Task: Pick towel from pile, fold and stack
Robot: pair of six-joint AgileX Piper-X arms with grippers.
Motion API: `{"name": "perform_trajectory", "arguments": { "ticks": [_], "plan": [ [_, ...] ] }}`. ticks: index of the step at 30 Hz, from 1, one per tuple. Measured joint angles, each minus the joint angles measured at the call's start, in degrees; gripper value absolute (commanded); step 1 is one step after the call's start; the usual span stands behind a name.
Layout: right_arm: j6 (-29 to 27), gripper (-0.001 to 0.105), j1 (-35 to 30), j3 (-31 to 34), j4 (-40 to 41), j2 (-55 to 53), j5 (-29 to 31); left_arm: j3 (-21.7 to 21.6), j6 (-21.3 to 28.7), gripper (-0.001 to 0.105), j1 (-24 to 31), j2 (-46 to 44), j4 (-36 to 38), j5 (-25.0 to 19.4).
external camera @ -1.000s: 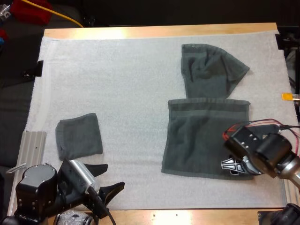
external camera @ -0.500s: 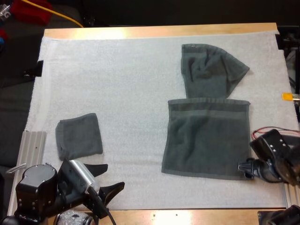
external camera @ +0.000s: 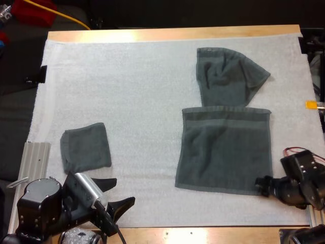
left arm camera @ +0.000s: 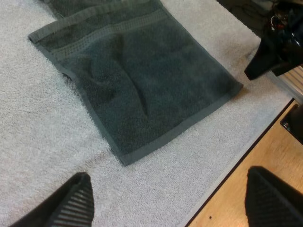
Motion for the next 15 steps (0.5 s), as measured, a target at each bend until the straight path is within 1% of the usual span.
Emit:
{"name": "perform_trajectory", "arguments": {
  "ticks": [2, 5, 8, 11, 15],
  "plan": [
    [0.0, 0.072, -2.6, 0.0, -0.5, 0.0, -0.2, 0.0, 0.0, 0.065, 0.0, 0.0, 0.0, 0.0],
    [0.0, 0.072, -6.7, 0.1, -1.3, 1.0, -2.1, 0.0, 0.0, 0.065, 0.0, 0.0, 0.0, 0.0],
    [0.0, 0.072, -9.2, 0.1, -2.5, 4.0, -4.4, 0.0, 0.0, 0.065, 0.0, 0.0, 0.0, 0.0],
    [0.0, 0.072, -9.9, 0.2, -4.3, 7.3, -7.3, 0.0, 0.0, 0.065, 0.0, 0.0, 0.0, 0.0],
    [1.0, 0.072, -9.8, 0.3, -6.4, 11.7, -8.3, 0.0, 0.0, 0.065, 0.0, 0.0, 0.0, 0.0]
  ]
}}
